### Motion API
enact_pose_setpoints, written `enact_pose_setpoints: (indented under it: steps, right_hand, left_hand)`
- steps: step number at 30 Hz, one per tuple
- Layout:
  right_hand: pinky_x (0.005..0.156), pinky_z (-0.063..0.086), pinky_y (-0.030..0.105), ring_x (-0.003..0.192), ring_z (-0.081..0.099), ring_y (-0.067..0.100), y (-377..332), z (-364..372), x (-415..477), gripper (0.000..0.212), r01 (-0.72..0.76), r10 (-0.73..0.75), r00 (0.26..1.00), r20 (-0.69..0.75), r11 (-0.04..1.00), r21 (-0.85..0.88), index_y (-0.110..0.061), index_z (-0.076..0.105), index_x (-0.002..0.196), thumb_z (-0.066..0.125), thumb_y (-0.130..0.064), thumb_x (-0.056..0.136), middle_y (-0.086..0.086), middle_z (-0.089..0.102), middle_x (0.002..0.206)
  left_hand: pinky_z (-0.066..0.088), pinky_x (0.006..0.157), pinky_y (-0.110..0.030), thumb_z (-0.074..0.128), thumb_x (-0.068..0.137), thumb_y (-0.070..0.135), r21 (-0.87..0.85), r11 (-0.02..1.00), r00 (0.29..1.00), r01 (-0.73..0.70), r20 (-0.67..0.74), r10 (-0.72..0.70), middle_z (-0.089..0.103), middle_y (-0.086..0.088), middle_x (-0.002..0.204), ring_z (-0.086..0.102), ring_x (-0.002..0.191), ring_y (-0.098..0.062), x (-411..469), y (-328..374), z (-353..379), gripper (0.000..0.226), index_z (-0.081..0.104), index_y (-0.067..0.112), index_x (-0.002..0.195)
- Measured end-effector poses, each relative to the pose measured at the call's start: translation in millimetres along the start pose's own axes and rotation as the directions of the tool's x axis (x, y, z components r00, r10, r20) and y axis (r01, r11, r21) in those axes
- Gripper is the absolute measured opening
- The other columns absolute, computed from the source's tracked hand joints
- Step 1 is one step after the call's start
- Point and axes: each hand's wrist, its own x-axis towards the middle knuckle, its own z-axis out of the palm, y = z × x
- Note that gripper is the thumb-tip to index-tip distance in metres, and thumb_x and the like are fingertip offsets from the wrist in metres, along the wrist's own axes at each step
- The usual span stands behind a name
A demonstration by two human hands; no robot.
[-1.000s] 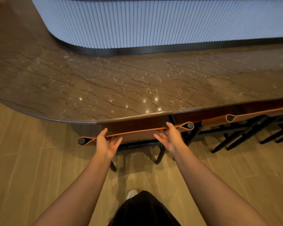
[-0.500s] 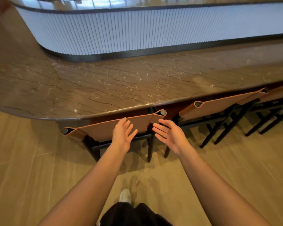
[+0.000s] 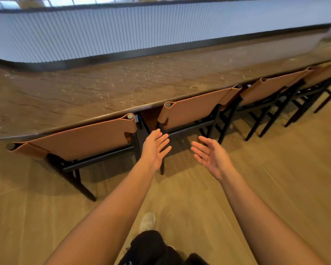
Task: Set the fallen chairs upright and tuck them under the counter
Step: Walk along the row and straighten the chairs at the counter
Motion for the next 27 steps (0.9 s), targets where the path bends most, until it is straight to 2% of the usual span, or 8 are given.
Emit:
enact_pose_setpoints:
  steps: [3,6,14,18,27]
  right_hand:
    - [0.079,0.050,0.032,0.103,0.067,0.022,-11,-20,4,0.027,0.015,-0.015,1.000,-0.023,1.000,0.021,-0.017,0.062,0.116,0.048,-0.030,0.096,0.010,0.071,0.110]
    - [0.078,0.052,0.032,0.099,0.069,0.020,-25,-35,16,0.028,0.021,-0.019,0.999,-0.045,0.999,0.041,-0.017,0.063,0.116,0.049,-0.030,0.096,0.009,0.073,0.106]
    - [0.075,0.052,0.032,0.094,0.070,0.018,-75,-52,82,0.031,-0.012,0.013,0.995,-0.094,1.000,0.010,-0.014,0.060,0.118,0.045,-0.032,0.099,0.007,0.074,0.102]
    - [0.074,0.053,0.031,0.094,0.070,0.020,-101,-49,122,0.031,-0.048,0.048,0.992,-0.115,0.999,-0.001,-0.012,0.059,0.119,0.045,-0.032,0.099,0.009,0.073,0.104]
    - [0.080,0.052,0.033,0.102,0.067,0.025,-133,-46,193,0.035,-0.123,0.123,0.987,-0.099,0.992,0.002,-0.009,0.051,0.129,0.045,-0.029,0.100,0.014,0.069,0.113]
  left_hand:
    - [0.047,0.091,-0.038,0.051,0.096,0.034,0.033,0.999,0.999,0.011,0.029,-0.012,0.060,-0.009,0.126,0.055,0.115,-0.023,9,-9,25,0.038,0.050,0.011,0.126]
    - [0.049,0.087,-0.037,0.052,0.095,0.034,0.053,0.998,0.999,0.022,0.034,-0.024,0.062,-0.006,0.117,0.056,0.112,-0.023,27,-14,49,0.039,0.050,0.011,0.127]
    - [0.048,0.086,-0.038,0.052,0.095,0.036,0.049,0.993,0.993,0.103,0.044,-0.105,0.059,-0.010,0.127,0.054,0.119,-0.025,103,-9,106,0.046,0.047,0.009,0.133]
    - [0.047,0.091,-0.041,0.055,0.093,0.035,0.027,0.988,0.989,0.150,-0.019,-0.150,0.056,-0.014,0.131,0.053,0.120,-0.028,141,0,125,0.052,0.043,0.008,0.136]
    - [0.047,0.089,-0.044,0.058,0.092,0.031,-0.092,0.983,0.971,0.159,-0.165,-0.172,0.042,-0.020,0.143,0.047,0.127,-0.035,200,10,145,0.069,0.024,0.010,0.148]
